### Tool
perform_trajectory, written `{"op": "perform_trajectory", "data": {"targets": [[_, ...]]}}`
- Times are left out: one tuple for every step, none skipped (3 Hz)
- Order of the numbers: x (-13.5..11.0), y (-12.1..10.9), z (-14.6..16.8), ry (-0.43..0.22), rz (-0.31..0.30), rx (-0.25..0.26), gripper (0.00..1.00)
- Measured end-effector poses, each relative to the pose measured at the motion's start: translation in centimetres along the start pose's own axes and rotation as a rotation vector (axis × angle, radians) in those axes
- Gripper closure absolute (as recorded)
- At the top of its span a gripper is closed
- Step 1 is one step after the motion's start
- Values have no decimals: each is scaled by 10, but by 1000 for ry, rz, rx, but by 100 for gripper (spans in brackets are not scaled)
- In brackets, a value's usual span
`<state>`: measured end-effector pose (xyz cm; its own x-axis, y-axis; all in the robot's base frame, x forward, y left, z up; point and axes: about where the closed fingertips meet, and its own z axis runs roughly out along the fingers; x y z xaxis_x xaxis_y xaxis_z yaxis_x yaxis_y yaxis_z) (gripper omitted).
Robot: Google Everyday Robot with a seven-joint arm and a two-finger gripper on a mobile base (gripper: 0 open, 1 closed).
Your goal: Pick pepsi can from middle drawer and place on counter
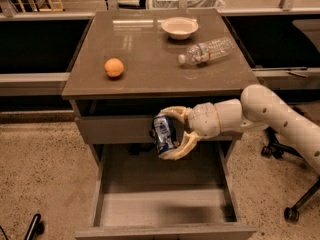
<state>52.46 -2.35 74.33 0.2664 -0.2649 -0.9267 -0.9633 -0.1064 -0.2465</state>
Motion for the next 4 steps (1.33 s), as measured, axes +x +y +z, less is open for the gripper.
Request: {"op": "perform_trajectory", "data": {"targets": [[-52,-34,-12,45,-78,-11,100],[-96,-70,-26,84,-133,-4,100],[-127,-96,-42,99,-161,29,100],[-123,-129,-70,156,-60,150,100]]}}
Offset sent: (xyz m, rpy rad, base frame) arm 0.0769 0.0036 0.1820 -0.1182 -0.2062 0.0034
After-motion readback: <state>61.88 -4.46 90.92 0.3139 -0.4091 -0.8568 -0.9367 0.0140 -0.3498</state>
